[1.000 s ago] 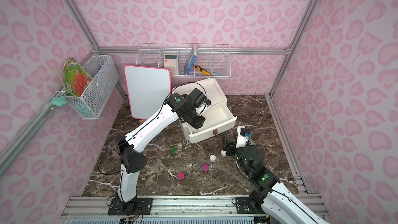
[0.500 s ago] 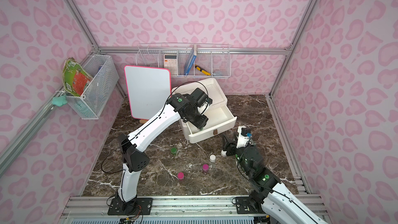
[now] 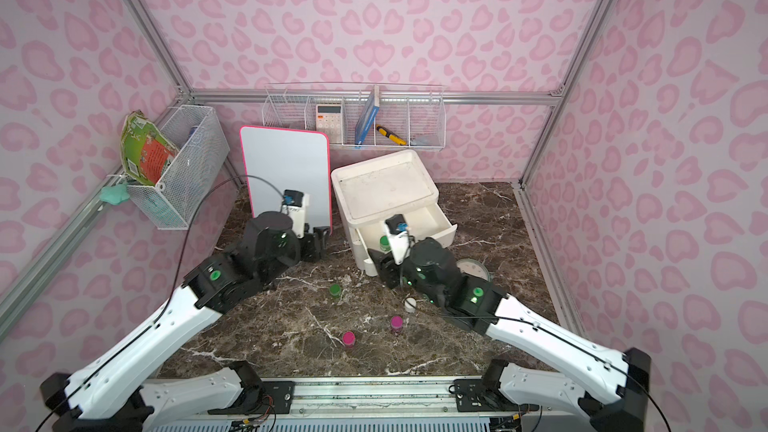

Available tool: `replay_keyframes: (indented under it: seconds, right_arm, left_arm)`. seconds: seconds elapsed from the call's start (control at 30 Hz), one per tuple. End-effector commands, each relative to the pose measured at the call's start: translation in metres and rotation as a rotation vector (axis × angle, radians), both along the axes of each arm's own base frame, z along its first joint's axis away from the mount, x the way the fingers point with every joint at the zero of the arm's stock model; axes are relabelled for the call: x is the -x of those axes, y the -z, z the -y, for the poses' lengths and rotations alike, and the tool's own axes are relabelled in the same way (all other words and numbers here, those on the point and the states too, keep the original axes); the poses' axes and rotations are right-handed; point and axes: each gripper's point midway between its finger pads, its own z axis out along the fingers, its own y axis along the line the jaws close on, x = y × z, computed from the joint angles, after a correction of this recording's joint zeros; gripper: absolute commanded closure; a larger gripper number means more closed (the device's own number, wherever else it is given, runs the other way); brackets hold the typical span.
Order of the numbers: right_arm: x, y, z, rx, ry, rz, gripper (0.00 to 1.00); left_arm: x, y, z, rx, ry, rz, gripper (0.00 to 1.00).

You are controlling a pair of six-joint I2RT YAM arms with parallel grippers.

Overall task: Put the paint cans in the drawer according to color
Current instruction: Pick up the paint can at the center of the board.

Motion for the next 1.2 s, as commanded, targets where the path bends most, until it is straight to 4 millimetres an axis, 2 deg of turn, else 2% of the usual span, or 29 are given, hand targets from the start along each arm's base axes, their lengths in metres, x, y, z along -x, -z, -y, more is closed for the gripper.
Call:
replay_keyframes:
  seconds: [0.0, 0.07, 0.17, 0.27, 0.43, 0.63, 0.77, 0.93, 1.17]
  right_arm:
    - [0.014, 0.033, -0.039, 0.245, -0.083, -0.021, 0.38]
    - [0.017, 0.046, -0.071, 0.301, -0.125, -0.068, 0.38]
    - [0.019, 0.071, -0.101, 0.311, -0.137, -0.159, 0.37]
    - [0.023, 0.1, -0.125, 0.282, -0.157, -0.261, 0.33]
    - [0.003, 0.149, -0.134, 0.317, 0.007, -0.384, 0.27]
    - [-0.027, 0.198, -0.135, 0.408, 0.213, -0.486, 0.25]
    - [-0.039, 0.219, -0.128, 0.415, 0.308, -0.52, 0.24]
    - [-0.046, 0.238, -0.133, 0.377, 0.312, -0.58, 0.25]
    - [-0.045, 0.262, -0.134, 0.381, 0.314, -0.636, 0.31]
  left_arm:
    - [0.017, 0.009, -0.066, 0.161, -0.29, 0.022, 0.41]
    - [0.037, 0.029, -0.095, 0.139, -0.371, -0.005, 0.4]
    - [0.063, 0.056, -0.132, 0.097, -0.498, -0.034, 0.38]
    - [0.081, 0.079, -0.153, 0.127, -0.584, -0.067, 0.36]
    - [0.085, 0.109, -0.154, 0.173, -0.587, -0.164, 0.34]
    - [0.071, 0.132, -0.139, 0.255, -0.548, -0.283, 0.31]
    - [0.063, 0.139, -0.134, 0.359, -0.54, -0.311, 0.3]
    - [0.059, 0.156, -0.134, 0.478, -0.559, -0.352, 0.3]
    - [0.061, 0.182, -0.135, 0.538, -0.604, -0.404, 0.31]
